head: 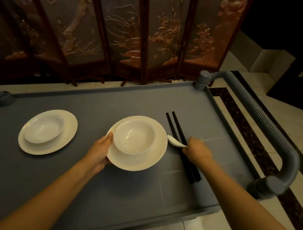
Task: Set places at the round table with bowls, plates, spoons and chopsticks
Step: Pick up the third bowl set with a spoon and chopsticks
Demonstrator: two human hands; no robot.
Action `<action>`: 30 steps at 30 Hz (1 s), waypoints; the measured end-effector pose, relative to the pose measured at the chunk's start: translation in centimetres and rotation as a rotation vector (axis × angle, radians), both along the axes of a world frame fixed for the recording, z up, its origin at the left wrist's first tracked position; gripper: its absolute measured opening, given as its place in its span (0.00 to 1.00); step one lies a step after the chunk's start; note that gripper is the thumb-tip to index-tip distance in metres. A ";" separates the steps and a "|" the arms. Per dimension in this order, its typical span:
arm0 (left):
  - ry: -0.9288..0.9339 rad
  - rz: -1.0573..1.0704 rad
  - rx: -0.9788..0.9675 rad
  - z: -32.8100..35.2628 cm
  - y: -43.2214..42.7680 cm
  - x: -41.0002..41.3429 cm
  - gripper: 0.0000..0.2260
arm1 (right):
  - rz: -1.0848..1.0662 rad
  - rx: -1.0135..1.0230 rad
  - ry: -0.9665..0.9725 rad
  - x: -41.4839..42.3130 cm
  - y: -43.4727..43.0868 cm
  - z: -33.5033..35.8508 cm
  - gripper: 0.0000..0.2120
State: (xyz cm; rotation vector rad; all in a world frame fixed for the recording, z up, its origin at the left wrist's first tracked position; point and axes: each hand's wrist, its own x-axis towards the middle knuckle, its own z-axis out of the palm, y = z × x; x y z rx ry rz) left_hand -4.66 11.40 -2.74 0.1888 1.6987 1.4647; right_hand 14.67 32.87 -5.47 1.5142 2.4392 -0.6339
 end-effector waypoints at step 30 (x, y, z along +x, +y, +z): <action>0.112 -0.909 0.137 6.4 3.5 15.5 0.16 | -1.121 -0.010 1.156 20.5 -22.1 10.3 0.07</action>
